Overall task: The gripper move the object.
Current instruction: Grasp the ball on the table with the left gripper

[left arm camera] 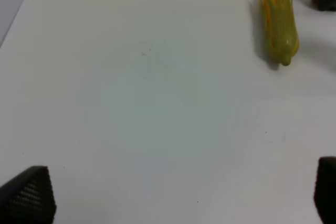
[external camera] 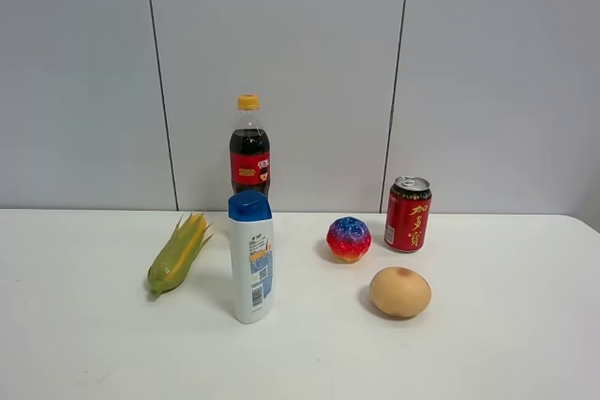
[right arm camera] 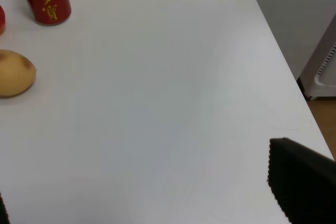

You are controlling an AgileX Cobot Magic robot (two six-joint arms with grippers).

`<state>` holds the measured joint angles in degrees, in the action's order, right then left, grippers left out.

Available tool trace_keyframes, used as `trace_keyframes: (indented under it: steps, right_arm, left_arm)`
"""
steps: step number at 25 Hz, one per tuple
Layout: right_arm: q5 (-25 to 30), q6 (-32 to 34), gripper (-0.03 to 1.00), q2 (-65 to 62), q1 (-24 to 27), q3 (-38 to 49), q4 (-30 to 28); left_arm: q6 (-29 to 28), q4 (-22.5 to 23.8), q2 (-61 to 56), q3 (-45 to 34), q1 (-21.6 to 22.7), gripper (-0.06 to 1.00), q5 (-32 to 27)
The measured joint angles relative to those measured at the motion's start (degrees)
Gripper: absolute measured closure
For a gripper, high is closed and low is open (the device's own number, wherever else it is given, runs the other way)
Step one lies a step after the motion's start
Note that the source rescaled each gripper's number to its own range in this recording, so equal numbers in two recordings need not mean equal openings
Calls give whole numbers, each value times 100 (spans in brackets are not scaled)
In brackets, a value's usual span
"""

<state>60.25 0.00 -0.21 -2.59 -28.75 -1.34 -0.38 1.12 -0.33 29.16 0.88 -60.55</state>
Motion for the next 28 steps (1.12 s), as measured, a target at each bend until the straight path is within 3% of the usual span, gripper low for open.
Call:
trace_keyframes:
  steps: [24,28]
  right_arm:
    - [0,0,-3,0,0,0,0]
    - [0,0,-3,0,0,0,0]
  left_arm:
    - [-20,-43,0,0,0,-6,0]
    - [-20,-149,80,377,0,-6,0]
